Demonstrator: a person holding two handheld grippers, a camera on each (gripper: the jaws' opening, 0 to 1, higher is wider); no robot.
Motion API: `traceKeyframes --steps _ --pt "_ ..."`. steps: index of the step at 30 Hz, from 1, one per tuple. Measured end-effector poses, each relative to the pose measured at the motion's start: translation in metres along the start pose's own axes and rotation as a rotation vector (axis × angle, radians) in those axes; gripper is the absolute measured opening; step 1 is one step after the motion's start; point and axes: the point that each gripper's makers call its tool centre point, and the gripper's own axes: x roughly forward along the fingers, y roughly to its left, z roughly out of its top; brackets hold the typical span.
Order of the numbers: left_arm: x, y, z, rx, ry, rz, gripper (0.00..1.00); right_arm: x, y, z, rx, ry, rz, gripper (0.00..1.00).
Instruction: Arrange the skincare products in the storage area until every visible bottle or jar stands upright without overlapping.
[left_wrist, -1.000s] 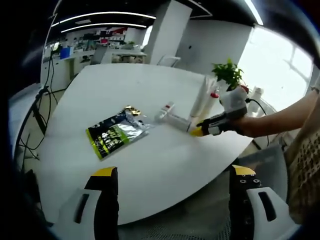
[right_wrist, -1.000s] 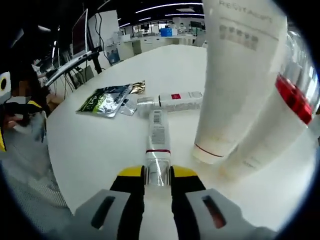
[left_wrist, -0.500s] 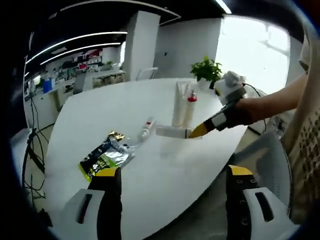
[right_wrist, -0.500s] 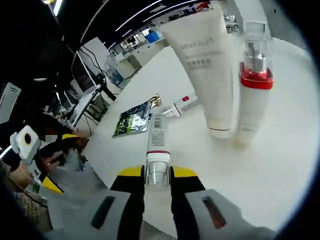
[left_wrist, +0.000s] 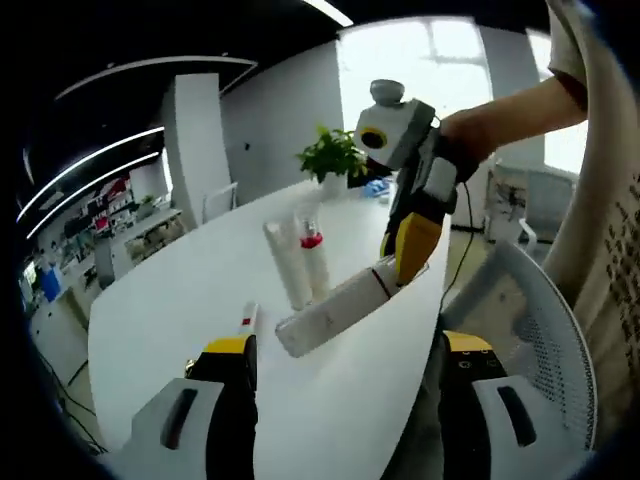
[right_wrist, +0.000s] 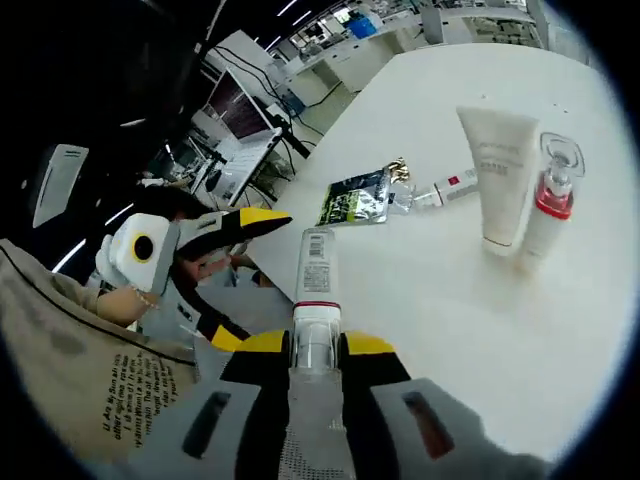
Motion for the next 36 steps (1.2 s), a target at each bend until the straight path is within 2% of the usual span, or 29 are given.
traceKeyframes --steps 2,9,14,18,22,24,25,28,29,30,31,32,34,35,36 --pt "0.002 -0.002 0.004 0.023 -0.011 -0.022 0.65 -0.002 0.007 0.0 -0.006 0.014 0.004 0.18" --pt "0.003 -0.001 0.011 0.125 -0.019 -0.06 0.43 -0.01 0.024 -0.004 0.014 0.083 0.023 0.18" --pt "0.004 -0.008 0.018 0.273 -0.025 -0.111 0.28 -0.012 0.035 -0.007 0.083 0.129 0.057 0.18" --pt "0.007 -0.017 0.016 0.377 -0.008 -0.149 0.23 -0.014 0.035 -0.008 0.098 0.166 0.047 0.19" --pt "0.008 -0.023 0.012 0.377 0.004 -0.188 0.19 -0.019 0.036 -0.003 0.124 0.155 0.037 0.19" --pt "0.008 -0.022 0.013 0.37 0.0 -0.185 0.17 -0.021 0.036 0.003 0.109 0.121 0.035 0.19" --pt "0.007 -0.025 0.013 0.328 -0.002 -0.211 0.17 -0.022 0.037 0.004 0.114 0.118 0.038 0.2" --pt "0.003 -0.028 0.014 0.241 -0.013 -0.253 0.17 -0.023 0.04 0.015 -0.023 0.05 0.055 0.21" --pt "0.001 -0.032 0.016 0.17 -0.022 -0.285 0.17 -0.023 0.041 0.016 -0.036 0.037 0.059 0.22" --pt "0.0 -0.033 0.017 0.109 -0.03 -0.298 0.17 -0.025 0.045 0.023 -0.062 -0.012 0.073 0.22" --pt "-0.001 -0.033 0.018 0.061 -0.04 -0.307 0.17 -0.026 0.048 0.024 -0.028 -0.026 0.086 0.23" --pt "-0.004 -0.035 0.023 -0.029 -0.067 -0.34 0.17 -0.029 0.051 0.03 -0.046 -0.072 0.107 0.23" --pt "-0.008 -0.033 0.034 -0.161 -0.119 -0.361 0.16 -0.035 0.056 0.046 -0.098 -0.184 0.146 0.26" --pt "-0.01 -0.033 0.038 -0.2 -0.133 -0.377 0.16 -0.039 0.06 0.051 -0.115 -0.22 0.174 0.3" --pt "-0.013 -0.033 0.045 -0.27 -0.156 -0.398 0.16 -0.044 0.064 0.059 -0.134 -0.272 0.2 0.38"
